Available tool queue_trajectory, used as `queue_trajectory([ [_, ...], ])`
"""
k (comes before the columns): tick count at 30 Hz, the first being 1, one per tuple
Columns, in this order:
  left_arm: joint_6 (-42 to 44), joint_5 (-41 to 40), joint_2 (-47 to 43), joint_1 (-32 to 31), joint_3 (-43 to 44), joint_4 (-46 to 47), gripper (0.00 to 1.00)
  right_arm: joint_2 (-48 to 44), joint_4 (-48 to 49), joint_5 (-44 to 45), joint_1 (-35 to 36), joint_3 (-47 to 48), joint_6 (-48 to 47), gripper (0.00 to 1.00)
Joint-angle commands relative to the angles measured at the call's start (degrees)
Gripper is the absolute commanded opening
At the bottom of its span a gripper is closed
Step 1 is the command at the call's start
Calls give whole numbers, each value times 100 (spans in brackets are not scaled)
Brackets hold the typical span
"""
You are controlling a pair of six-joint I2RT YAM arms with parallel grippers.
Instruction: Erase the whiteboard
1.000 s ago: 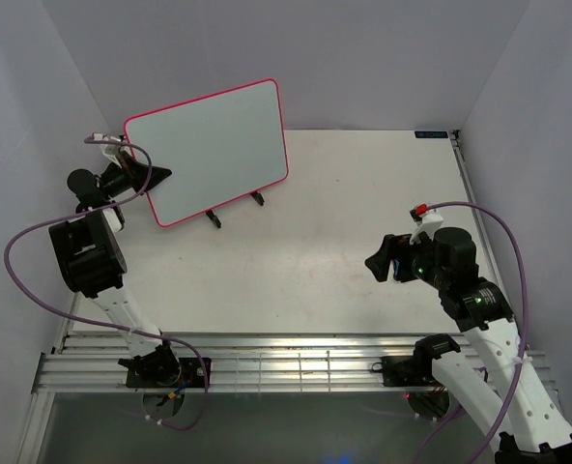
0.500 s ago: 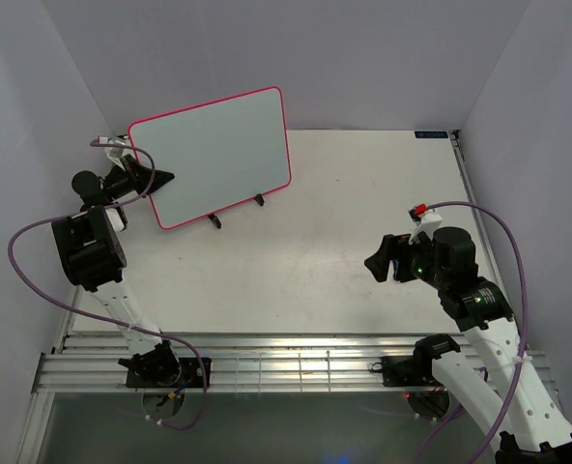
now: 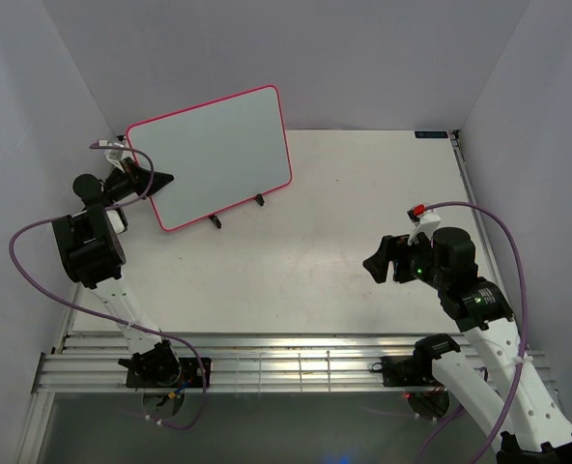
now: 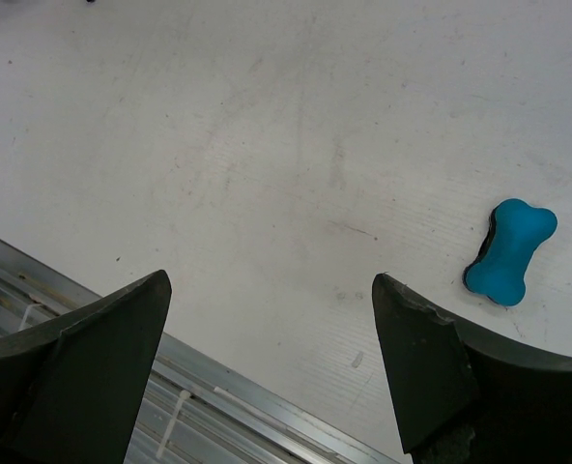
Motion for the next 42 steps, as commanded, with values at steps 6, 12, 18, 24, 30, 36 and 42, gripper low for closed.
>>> queue_trajectory([
  [6,274,-194,62,199,5,787,17,24,271,-90,38,214,-80,90],
  [12,317,-431,71,199,-223,875,28,59,324,-134,38,144,-71,90],
  [18,388,-563,18,207,-540,1006,34,33,368,-152,46,91,-71,90],
  [24,476,-660,-26,216,-786,1041,41,15,386,-169,73,65,-80,90],
  [30,537,-678,-26,216,-926,1024,98,6,412,-178,108,56,-89,90],
  [36,914,-906,-149,242,-1111,491,98,-20,421,-152,117,47,-89,90],
  [42,2355,-1696,-667,251,-1260,-1328,98,-20,412,-73,126,29,-115,90],
])
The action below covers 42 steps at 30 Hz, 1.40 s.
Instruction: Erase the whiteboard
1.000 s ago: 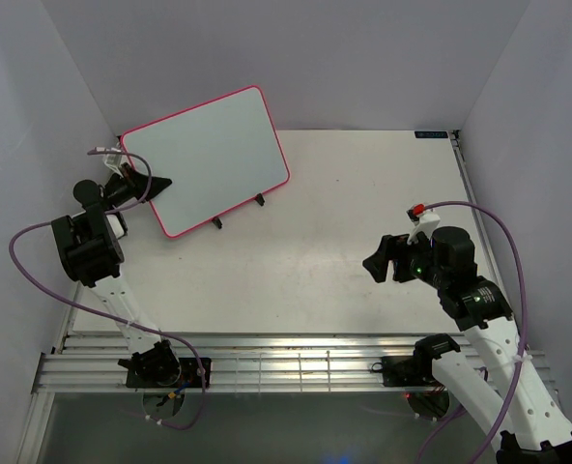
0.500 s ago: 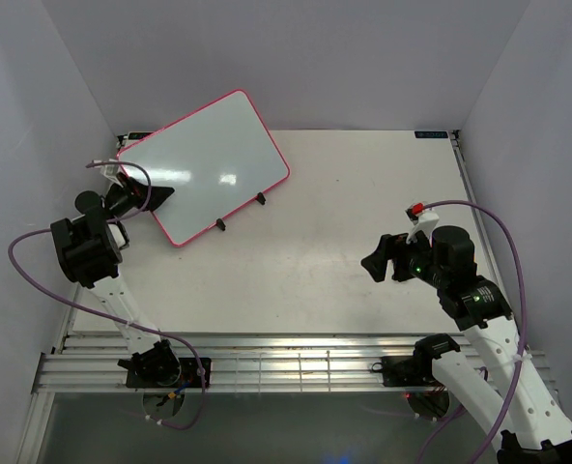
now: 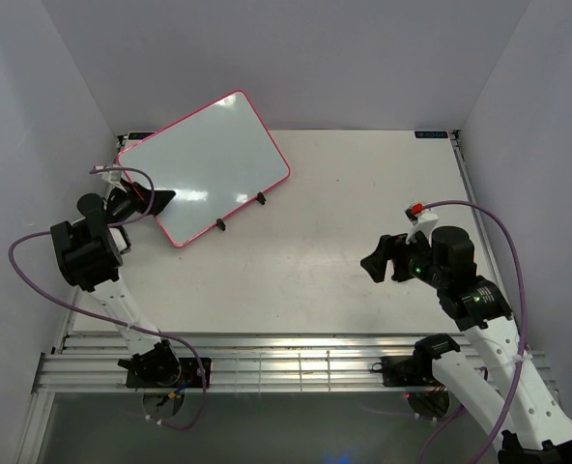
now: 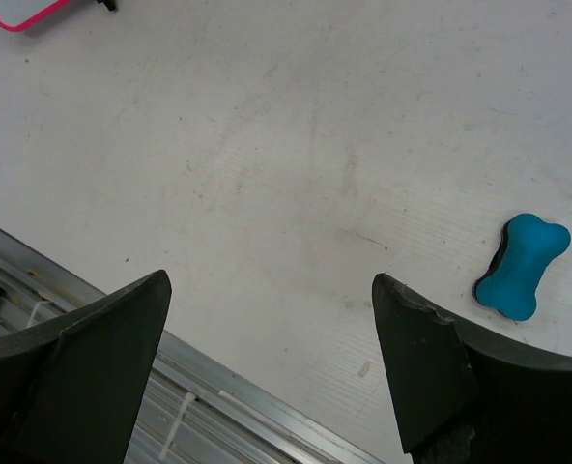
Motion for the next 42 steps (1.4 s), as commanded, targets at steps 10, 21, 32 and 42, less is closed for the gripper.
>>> queue_trajectory([
  [10,1551,-1877,-1840,39,-726,-1558,98,-46,114,612,198,84,-183,90],
  [21,1104,-4635,-3958,31,-1218,-3148,98,173,-27,1052,269,190,-174,90],
  [32,673,-5257,-5734,-215,160,-6720,98,367,-44,1482,269,374,-192,90],
  [42,1578,-5382,-7473,-1743,996,-10056,98,516,-579,2940,269,1823,-526,90],
])
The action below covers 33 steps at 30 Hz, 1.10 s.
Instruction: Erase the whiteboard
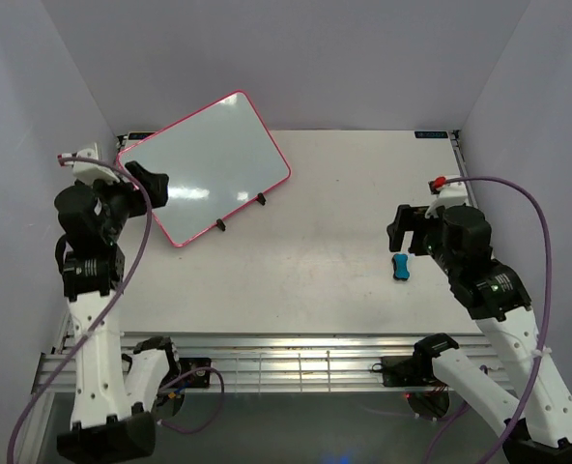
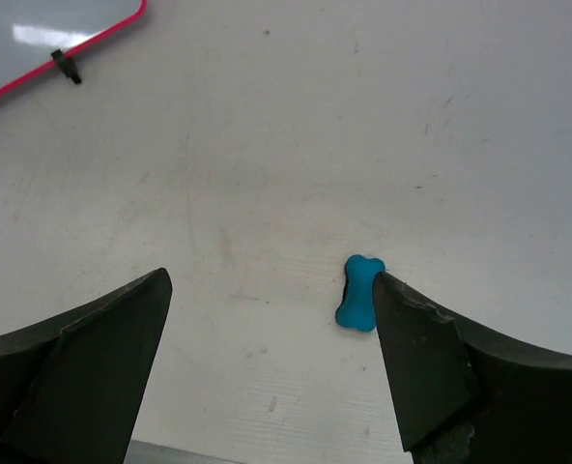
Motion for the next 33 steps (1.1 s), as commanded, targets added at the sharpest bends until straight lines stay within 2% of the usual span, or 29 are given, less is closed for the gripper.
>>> queue_trajectory([
  [1,482,-555,-1174,-428,187,-1610,98,-45,-317,866,26,835,-211,90],
  [7,615,-1382,-2380,-1062,257,-2622,98,-449,-846,650,18,1260,-220,90],
  [10,668,-1593,-2558,-1466,276,-2922,98,-713,-1003,403,26,1155,-167,90],
  [13,800,-2093,-2882,-1870,-180,-2687,98,-959,-1048,437,26,927,-158,90],
  [14,704,-2495,-3040,-1898,-234,-2651,98,-994,-1057,481,26,813,-158,90],
  [17,493,-2920,-3190,-1994,-445,-2563,98,-995,-1066,648,26,698,-185,90],
  [23,466,-2482,-3094,-2003,-323,-2580,98,-1126,-777,1088,26,425,-149,90],
  [33,536,-2657,-3015,-2003,-401,-2510,98,-1355,-740,1158,18,284,-343,90],
])
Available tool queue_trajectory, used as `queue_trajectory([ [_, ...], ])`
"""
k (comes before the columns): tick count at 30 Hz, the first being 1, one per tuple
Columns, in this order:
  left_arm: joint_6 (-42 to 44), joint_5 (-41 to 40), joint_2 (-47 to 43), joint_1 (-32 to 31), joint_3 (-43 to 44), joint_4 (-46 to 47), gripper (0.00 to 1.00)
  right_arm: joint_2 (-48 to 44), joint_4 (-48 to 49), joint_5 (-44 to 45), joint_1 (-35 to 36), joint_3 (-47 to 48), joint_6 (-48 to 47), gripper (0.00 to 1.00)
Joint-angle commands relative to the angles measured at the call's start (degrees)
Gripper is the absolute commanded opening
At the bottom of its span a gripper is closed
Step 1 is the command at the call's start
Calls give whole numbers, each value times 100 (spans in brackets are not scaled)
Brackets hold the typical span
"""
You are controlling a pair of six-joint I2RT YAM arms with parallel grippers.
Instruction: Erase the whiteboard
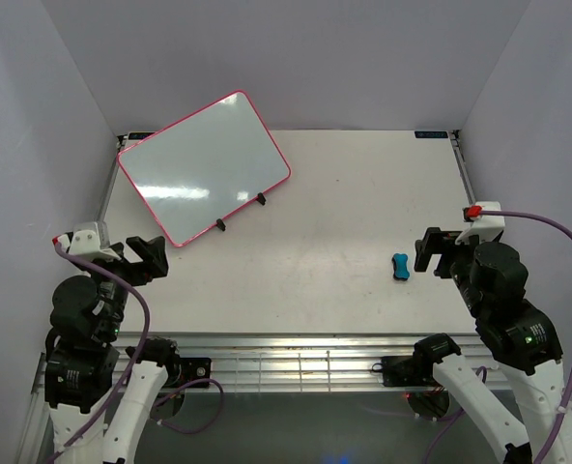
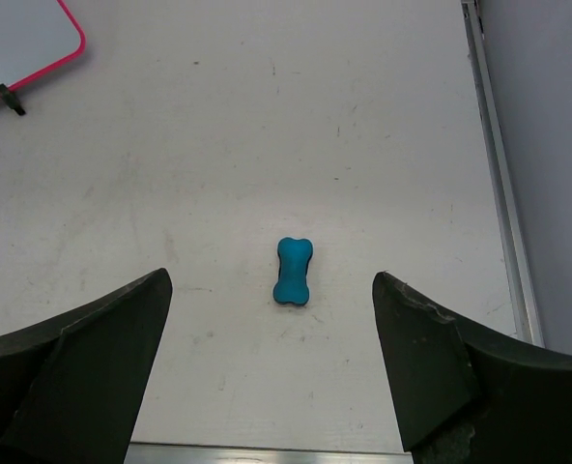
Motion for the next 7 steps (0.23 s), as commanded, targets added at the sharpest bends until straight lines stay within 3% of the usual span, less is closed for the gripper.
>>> queue_trajectory([
  [1,-8,-124,104,-14,-54,67,98,-39,217,177,17,11,-116,90],
  [7,-17,-115,166,-23,-71,111,98,40,138,203,26,-6,-72,90],
])
